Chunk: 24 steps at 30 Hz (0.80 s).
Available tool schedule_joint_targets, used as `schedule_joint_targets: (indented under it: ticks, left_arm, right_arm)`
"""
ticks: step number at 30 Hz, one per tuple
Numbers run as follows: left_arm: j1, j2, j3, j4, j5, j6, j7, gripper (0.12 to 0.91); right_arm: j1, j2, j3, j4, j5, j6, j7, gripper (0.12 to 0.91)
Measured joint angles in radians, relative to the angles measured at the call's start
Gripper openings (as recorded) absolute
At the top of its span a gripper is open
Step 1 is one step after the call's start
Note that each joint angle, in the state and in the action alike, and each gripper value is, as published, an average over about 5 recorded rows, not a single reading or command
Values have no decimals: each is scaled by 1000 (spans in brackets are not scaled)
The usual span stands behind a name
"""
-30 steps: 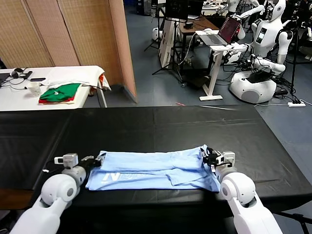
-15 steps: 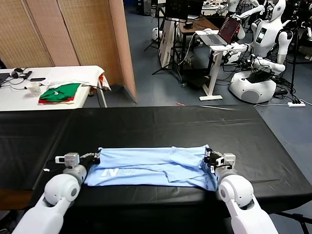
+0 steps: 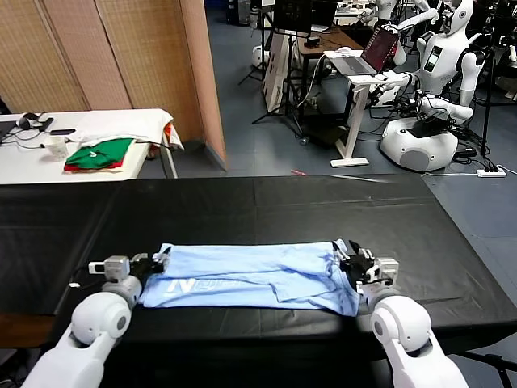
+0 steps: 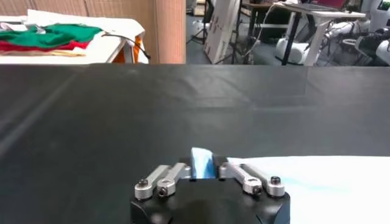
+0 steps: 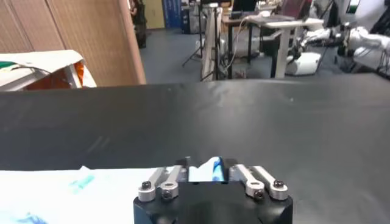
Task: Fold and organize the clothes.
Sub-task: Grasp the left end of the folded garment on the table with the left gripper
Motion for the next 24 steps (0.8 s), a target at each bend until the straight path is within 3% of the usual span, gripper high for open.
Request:
schedule_joint_targets:
  ticks: [2,5,14,24]
  left_arm:
    - [20,-3,-17,-18,-10,1,-2,839]
    - [56,-16,-44,-44,-15,-1,-1,898]
    - [154,-81,-108,-76,8,-21,15,907]
    - [202,-124,-123,-98,24,-39,24,907]
  right_arm:
    - [-30,2,11,29,0,3,0,906]
    - [-63,4,23,58,0,5,0,907]
    - [-90,3,31,84,1,6,0,907]
    - [-91,8,28,91,1,6,1,907]
